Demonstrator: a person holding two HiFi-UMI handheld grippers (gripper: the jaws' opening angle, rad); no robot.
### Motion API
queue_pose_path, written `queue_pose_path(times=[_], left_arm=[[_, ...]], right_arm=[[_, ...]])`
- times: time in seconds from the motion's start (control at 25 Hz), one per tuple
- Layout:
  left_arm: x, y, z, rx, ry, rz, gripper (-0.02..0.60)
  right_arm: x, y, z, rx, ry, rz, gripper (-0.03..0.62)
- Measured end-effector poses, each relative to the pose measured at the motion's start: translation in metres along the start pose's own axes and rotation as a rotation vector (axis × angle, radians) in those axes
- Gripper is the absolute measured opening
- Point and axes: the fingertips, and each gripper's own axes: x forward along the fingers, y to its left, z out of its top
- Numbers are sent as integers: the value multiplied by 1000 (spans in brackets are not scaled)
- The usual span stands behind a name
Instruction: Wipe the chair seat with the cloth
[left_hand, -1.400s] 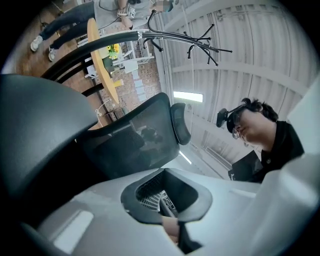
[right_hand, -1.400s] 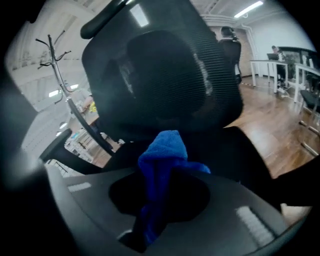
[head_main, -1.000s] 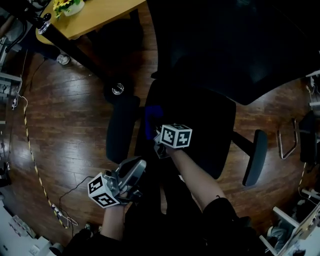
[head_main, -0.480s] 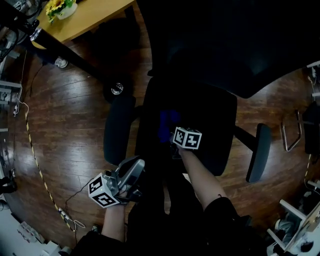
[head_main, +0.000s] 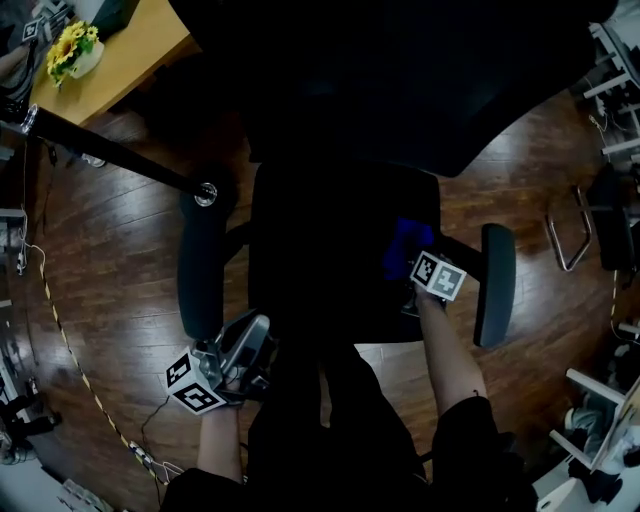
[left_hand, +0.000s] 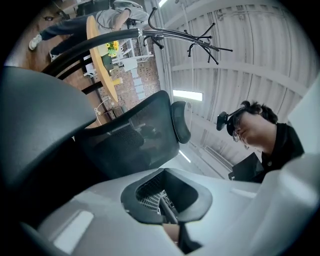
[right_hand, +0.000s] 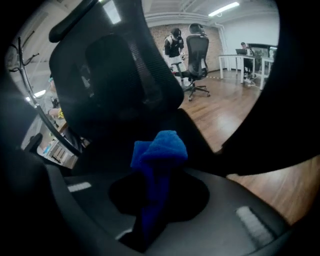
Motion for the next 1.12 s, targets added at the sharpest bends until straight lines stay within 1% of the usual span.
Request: queue_pose_path(times=[0.04, 0.12, 0.48, 0.6, 0.64, 0.72, 0.88, 1.0, 1.08, 1.12], left_arm=[[2, -1, 0, -1, 4, -4, -8], [5, -3, 2, 0, 11, -11, -8], [7, -1, 2, 6, 12, -11, -6], [1, 0, 4, 8, -6, -10, -8], [0, -1, 5, 10, -12, -11, -8], [-3, -2, 8, 16, -22, -9, -8], [-12, -6, 16, 23, -48, -3, -8], [-19, -9, 20, 35, -56, 1, -8], [-25, -9, 24, 35, -70, 5, -8], [-27, -8, 26, 35, -78, 9, -8]], right_arm=[[-6, -13, 6, 6, -10, -26, 61], [-10, -26, 11, 17, -17, -40, 61], [-11, -28, 12, 12, -28, -15, 61], [-14, -15, 13, -14, -46, 3, 61], [-16, 0, 13, -24, -54, 28, 61], [-14, 47, 2, -57, -43, 109, 61], [-11, 174, -42, -160, 37, 332, 61], [-18, 267, -77, -170, 100, 506, 61], [-19, 315, -100, -154, 143, 587, 61], [-18, 333, -110, -149, 161, 612, 61]])
